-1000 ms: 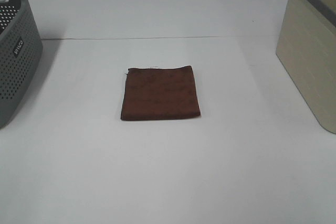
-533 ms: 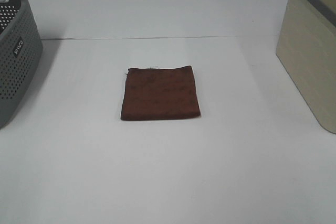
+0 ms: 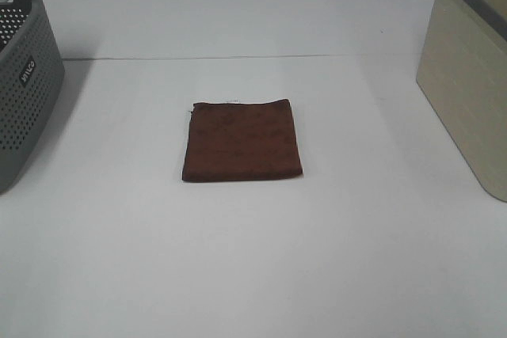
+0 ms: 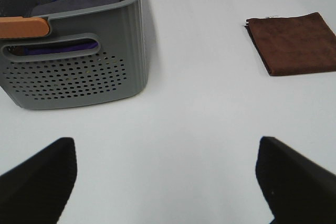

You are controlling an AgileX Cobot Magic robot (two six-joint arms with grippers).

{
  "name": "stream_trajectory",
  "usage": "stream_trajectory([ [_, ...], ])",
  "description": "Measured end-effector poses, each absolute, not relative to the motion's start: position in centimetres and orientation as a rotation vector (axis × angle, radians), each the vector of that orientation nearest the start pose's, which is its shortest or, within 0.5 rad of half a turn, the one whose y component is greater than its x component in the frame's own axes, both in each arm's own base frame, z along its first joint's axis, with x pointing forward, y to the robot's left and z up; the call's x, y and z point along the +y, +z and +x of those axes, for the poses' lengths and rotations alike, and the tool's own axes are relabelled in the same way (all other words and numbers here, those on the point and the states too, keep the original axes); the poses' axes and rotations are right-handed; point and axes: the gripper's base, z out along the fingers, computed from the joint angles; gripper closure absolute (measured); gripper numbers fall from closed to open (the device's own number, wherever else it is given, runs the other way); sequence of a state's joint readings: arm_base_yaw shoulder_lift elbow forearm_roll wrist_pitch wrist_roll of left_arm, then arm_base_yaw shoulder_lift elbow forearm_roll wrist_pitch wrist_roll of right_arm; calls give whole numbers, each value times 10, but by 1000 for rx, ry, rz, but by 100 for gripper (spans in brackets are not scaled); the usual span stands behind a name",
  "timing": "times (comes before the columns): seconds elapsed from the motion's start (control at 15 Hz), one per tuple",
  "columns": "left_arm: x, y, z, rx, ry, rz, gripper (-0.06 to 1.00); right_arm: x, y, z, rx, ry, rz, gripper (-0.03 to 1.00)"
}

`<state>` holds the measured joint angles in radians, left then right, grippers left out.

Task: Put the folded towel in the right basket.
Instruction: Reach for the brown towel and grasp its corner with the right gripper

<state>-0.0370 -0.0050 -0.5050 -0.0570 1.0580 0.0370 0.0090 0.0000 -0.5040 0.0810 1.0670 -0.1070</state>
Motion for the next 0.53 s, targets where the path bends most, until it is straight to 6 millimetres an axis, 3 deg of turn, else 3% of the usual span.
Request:
stream_trajectory([
  [0.4, -4, 279, -6, 2029, -68, 78, 7, 7, 278, -5, 2044, 39, -122, 12],
  [0.53, -4, 279, -6, 2029, -68, 78, 7, 8, 293, 15, 2045, 61, -112, 13],
])
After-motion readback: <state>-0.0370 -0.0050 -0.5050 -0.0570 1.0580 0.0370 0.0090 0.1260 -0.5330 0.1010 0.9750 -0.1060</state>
